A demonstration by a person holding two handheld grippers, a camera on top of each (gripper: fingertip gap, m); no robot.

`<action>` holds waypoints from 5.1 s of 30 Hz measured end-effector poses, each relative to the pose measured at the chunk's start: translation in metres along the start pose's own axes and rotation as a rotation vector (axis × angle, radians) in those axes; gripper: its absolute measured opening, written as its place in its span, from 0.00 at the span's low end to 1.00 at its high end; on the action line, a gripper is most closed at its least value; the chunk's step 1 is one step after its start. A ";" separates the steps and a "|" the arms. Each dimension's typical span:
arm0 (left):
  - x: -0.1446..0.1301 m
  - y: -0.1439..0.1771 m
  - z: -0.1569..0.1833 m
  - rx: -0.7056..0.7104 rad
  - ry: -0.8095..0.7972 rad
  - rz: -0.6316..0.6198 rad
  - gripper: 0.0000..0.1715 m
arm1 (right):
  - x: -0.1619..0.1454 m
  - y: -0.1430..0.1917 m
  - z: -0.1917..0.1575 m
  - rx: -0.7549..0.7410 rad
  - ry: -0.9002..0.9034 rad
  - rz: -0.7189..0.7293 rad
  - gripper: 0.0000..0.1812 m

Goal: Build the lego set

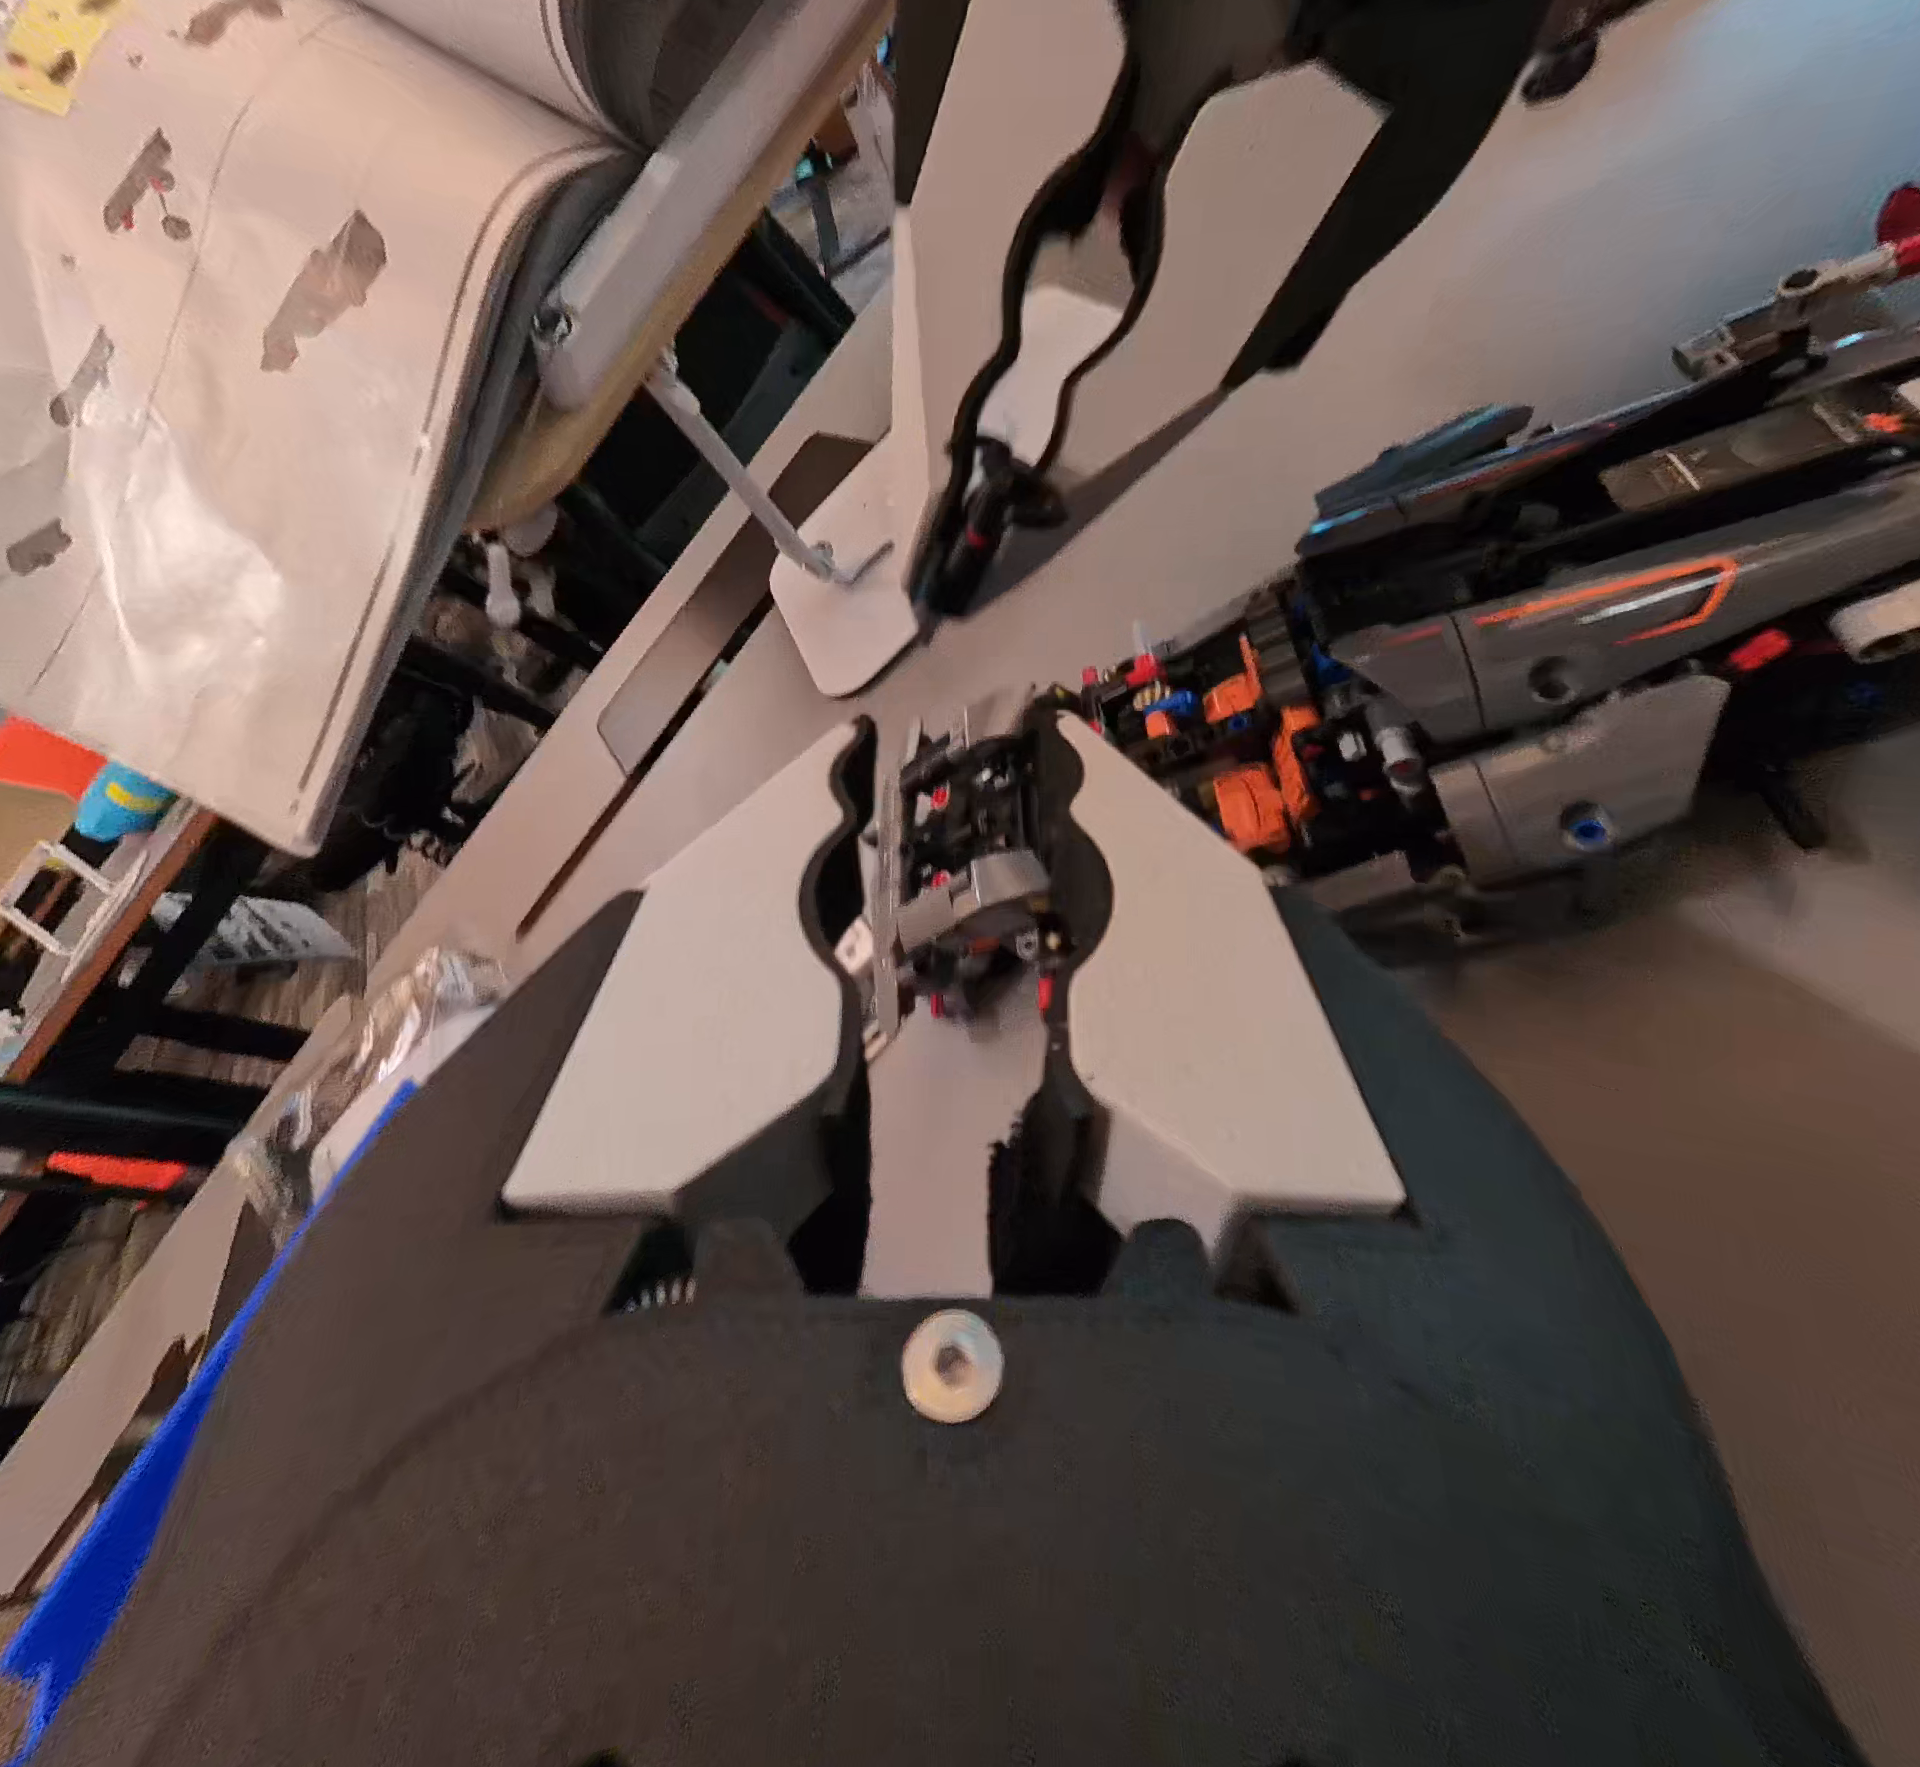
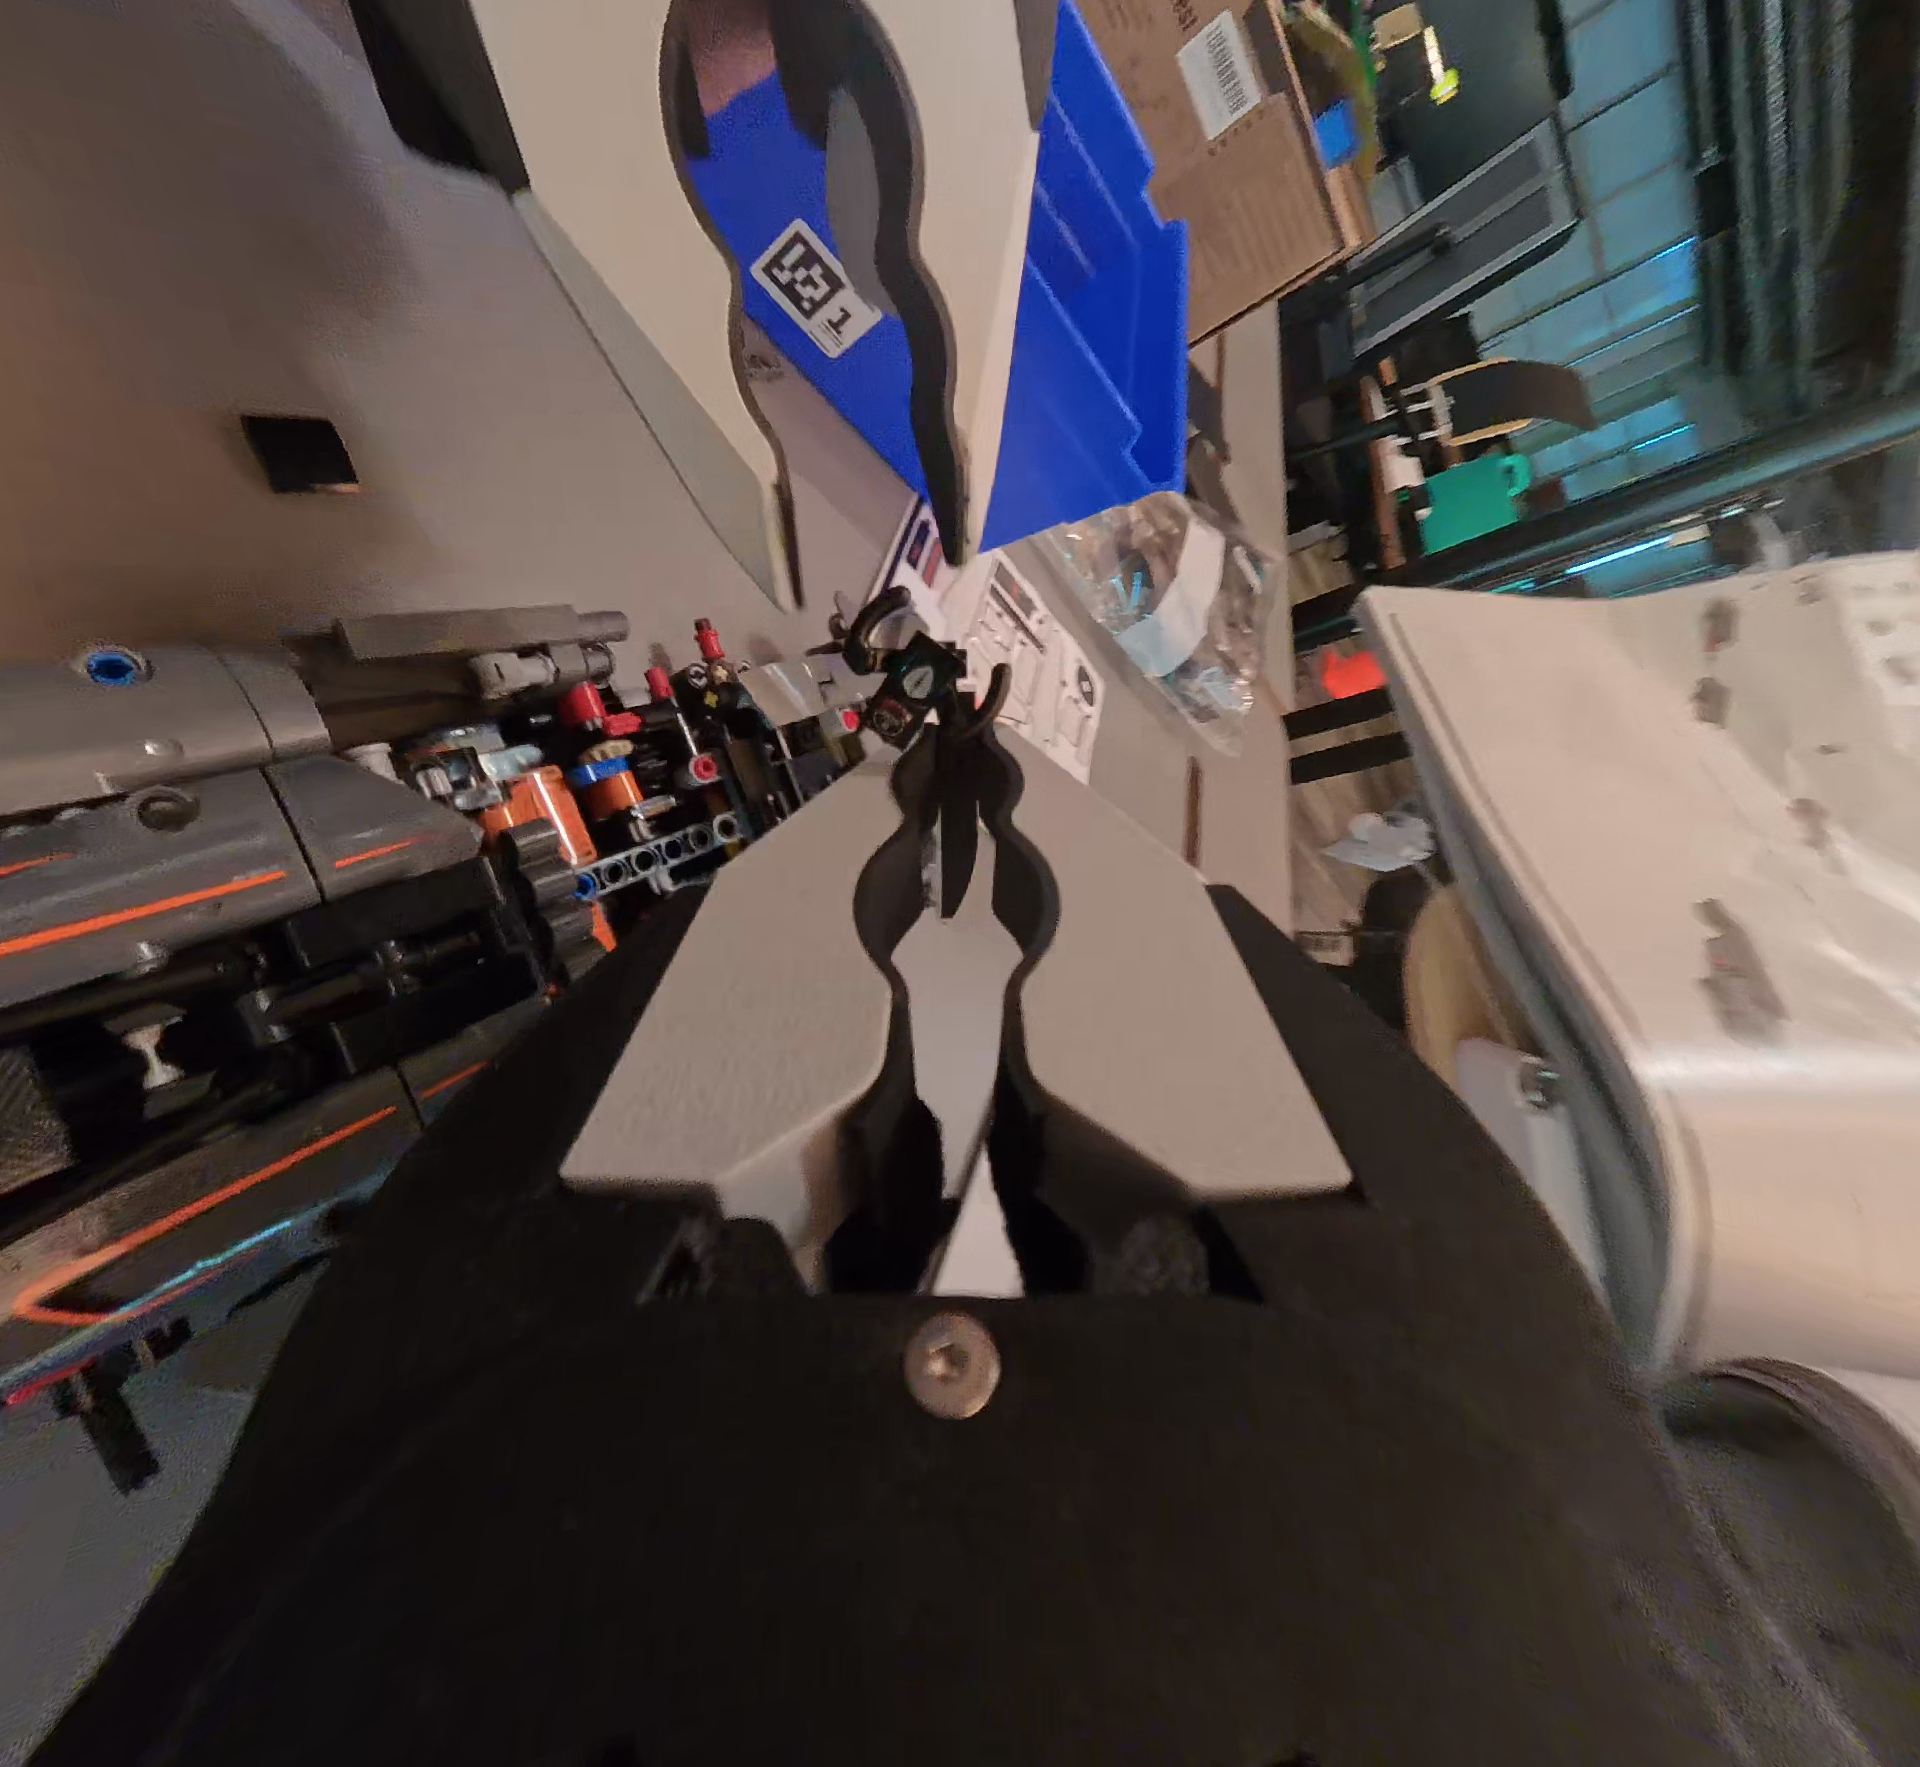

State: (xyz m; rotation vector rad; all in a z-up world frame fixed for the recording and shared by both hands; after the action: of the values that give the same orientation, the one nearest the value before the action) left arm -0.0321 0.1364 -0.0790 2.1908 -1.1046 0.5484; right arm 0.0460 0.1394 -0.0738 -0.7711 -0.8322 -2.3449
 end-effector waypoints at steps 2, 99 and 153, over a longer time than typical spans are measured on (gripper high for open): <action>-0.004 0.010 0.004 -0.020 0.014 -0.037 0.19 | 0.005 0.006 -0.001 -0.050 0.069 0.005 0.02; 0.012 0.058 0.053 -0.360 0.134 -0.276 0.09 | 0.048 0.000 -0.089 0.097 0.164 -0.087 0.02; 0.051 0.061 0.051 -0.004 -0.595 -0.092 0.03 | 0.046 0.049 -0.049 0.584 -0.463 0.039 0.22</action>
State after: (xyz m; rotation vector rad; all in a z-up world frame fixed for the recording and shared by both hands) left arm -0.0491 0.0439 -0.0646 2.4557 -1.2762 -0.1680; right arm 0.0284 0.0599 -0.0563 -1.0546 -1.5829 -1.7493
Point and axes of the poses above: each gripper's, where its closed fingertips meet, y back along the fingers, x out of its top, z = x × y across the jaws, the point moved 4 cm from there along y, back along the fingers, and after that the axes turned 11 degrees about -y, right-handed, at the moved point
